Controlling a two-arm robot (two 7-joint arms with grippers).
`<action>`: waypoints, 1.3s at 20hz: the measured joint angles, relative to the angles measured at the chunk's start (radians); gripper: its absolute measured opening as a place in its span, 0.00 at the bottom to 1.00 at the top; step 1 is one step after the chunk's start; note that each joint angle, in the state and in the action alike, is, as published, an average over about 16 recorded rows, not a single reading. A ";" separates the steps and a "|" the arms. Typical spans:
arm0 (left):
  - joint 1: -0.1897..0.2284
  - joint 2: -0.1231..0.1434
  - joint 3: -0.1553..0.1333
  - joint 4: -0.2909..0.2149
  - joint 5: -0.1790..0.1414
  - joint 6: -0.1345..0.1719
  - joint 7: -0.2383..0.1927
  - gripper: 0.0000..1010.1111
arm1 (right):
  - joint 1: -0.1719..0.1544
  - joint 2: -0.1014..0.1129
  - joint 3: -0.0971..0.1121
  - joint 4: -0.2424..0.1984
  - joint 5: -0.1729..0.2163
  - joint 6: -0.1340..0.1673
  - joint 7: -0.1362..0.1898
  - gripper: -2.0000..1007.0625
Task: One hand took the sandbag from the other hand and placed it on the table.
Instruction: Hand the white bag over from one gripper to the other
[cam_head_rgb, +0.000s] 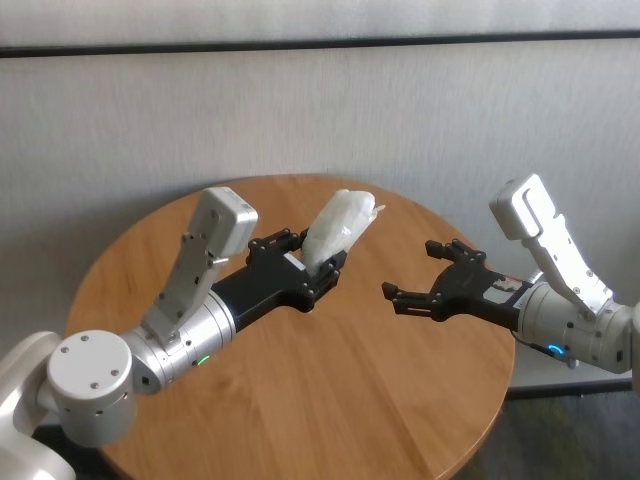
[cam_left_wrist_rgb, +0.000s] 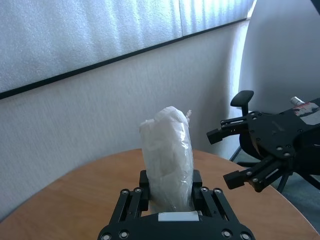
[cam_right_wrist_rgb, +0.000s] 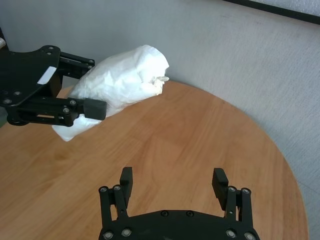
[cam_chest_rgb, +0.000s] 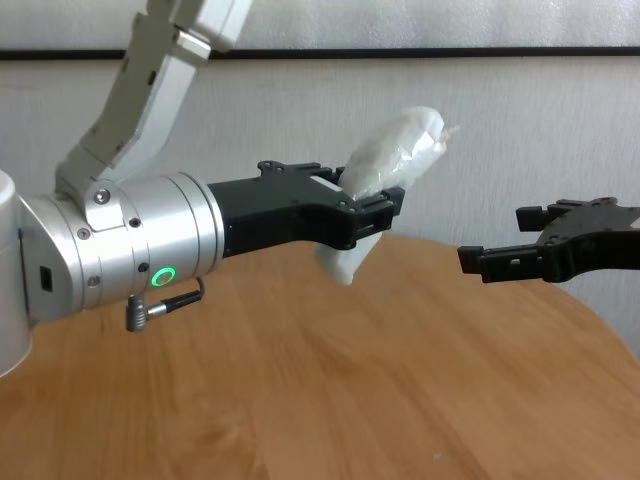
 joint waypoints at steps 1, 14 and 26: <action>0.001 -0.001 0.001 0.000 0.004 0.001 -0.002 0.50 | 0.000 0.000 0.000 0.000 0.000 0.000 0.000 0.99; 0.014 -0.010 -0.011 0.000 0.009 -0.043 -0.069 0.50 | 0.000 0.000 0.000 0.000 0.000 0.000 0.000 0.99; 0.002 0.000 0.006 0.028 -0.041 -0.112 -0.148 0.50 | 0.000 0.000 0.000 0.000 0.000 0.000 0.000 0.99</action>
